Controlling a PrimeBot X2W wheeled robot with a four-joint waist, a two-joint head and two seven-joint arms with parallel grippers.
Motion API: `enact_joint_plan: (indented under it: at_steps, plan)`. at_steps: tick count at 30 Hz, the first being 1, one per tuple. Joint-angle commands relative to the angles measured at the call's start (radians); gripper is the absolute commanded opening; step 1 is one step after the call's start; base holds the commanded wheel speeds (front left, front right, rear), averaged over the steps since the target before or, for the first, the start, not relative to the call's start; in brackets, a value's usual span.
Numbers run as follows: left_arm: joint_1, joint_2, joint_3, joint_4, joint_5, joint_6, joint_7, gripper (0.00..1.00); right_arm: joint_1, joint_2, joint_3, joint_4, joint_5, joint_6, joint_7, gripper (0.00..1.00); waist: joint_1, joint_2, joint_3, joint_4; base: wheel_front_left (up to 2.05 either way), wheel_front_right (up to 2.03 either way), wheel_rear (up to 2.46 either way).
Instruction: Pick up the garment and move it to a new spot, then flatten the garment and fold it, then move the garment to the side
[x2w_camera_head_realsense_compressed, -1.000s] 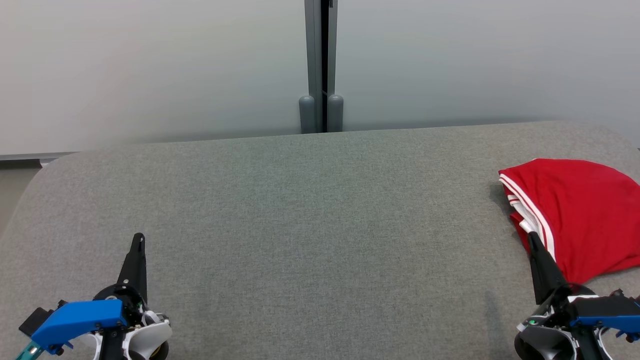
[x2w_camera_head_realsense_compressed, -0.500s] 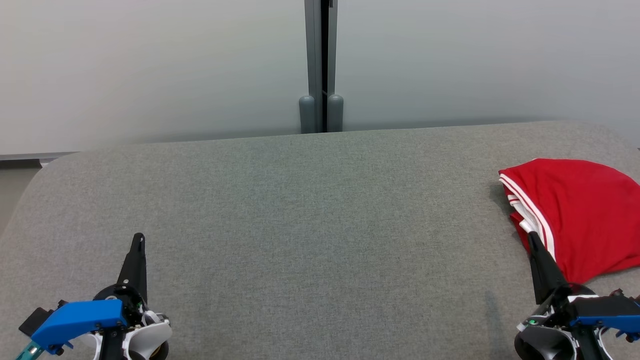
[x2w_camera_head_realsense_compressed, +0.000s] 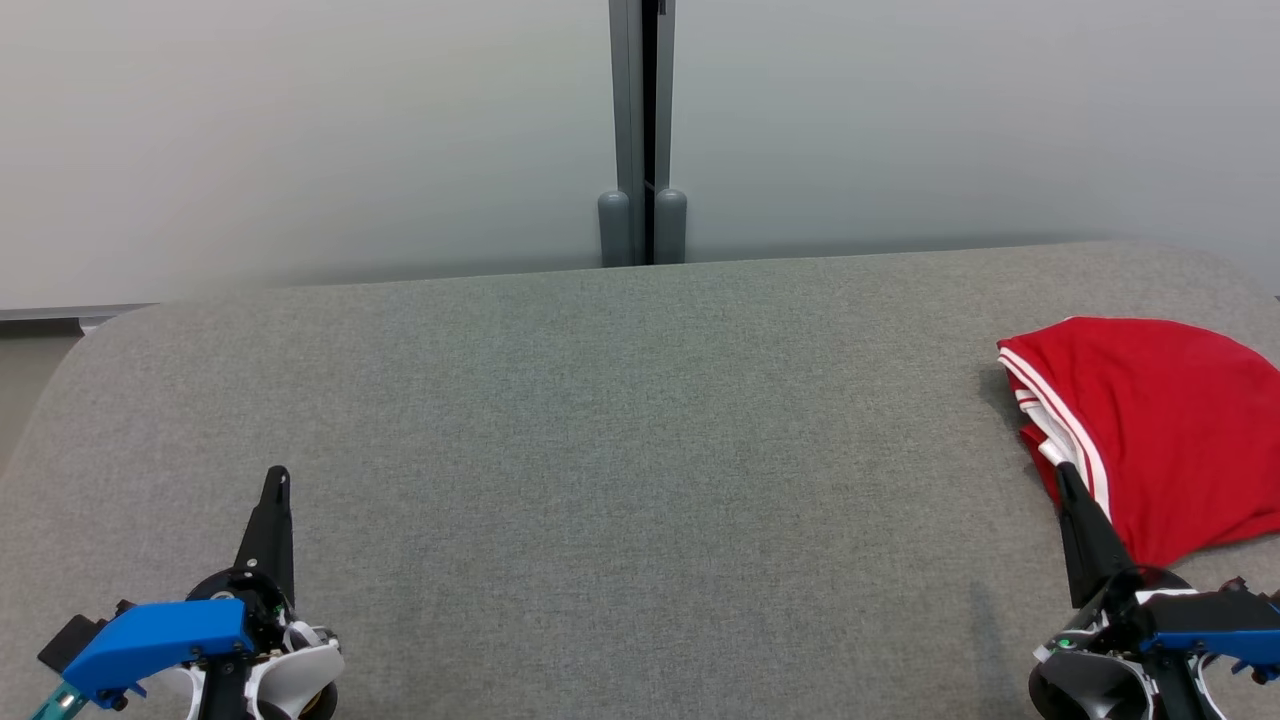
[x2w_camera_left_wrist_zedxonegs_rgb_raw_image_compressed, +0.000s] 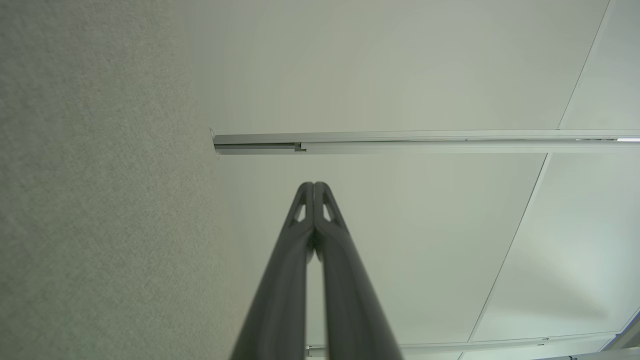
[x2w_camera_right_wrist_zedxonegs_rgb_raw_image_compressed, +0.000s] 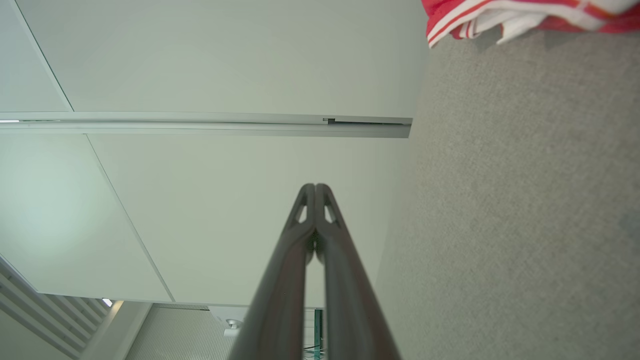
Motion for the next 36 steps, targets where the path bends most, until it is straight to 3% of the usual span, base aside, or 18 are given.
enact_joint_plan:
  at_steps: [1, 36]
  plan:
    - [-0.01, -0.001, 0.003, -0.003, -0.004, -0.004, 0.004, 0.0, -0.013, 0.002, -0.002, 0.002, 0.002, 0.0, 0.003, 0.0, 0.0, -0.0001, 0.0, 0.0, 0.0, 0.0, 0.0]
    - [-0.01, -0.001, 0.002, -0.004, -0.004, -0.004, 0.004, 0.0, -0.012, 0.002, -0.003, 0.002, 0.001, 0.0, 0.004, 0.0, 0.0, -0.0001, 0.0, 0.0, 0.0, 0.0, 0.0]
